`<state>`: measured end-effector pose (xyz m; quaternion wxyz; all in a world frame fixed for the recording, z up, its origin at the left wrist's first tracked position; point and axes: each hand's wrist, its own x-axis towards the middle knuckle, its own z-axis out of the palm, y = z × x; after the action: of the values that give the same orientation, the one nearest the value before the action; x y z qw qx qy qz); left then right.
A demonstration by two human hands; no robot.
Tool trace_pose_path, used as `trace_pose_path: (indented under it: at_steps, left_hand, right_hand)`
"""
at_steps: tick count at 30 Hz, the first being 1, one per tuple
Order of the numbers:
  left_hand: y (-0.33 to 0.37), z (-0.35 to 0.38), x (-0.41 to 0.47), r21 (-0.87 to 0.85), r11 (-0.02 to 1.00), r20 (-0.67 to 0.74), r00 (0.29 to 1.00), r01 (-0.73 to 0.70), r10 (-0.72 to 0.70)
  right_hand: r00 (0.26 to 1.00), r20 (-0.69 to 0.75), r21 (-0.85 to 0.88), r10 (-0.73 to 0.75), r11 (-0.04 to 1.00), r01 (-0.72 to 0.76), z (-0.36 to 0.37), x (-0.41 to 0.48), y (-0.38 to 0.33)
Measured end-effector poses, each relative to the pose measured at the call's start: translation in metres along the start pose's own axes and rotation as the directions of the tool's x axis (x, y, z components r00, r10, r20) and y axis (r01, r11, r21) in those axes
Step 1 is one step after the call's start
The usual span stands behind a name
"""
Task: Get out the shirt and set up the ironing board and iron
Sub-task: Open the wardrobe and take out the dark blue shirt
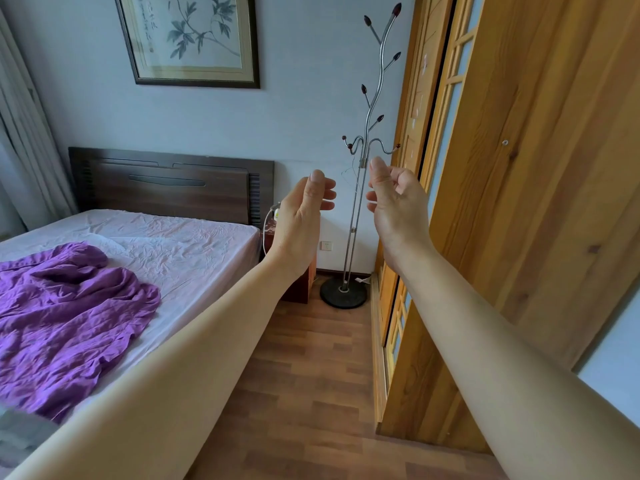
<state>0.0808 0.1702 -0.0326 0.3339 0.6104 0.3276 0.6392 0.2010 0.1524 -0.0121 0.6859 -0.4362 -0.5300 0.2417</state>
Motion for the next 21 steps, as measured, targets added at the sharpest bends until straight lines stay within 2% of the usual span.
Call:
trace_pose_path:
  at_steps: [21]
  left_hand:
    - [-0.167, 0.012, 0.258, -0.044, 0.999, 0.083, 0.997, -0.006, 0.010]
  right_hand:
    - [0.995, -0.101, -0.041, -0.002, 0.999, -0.002, 0.105, 0.241, 0.151]
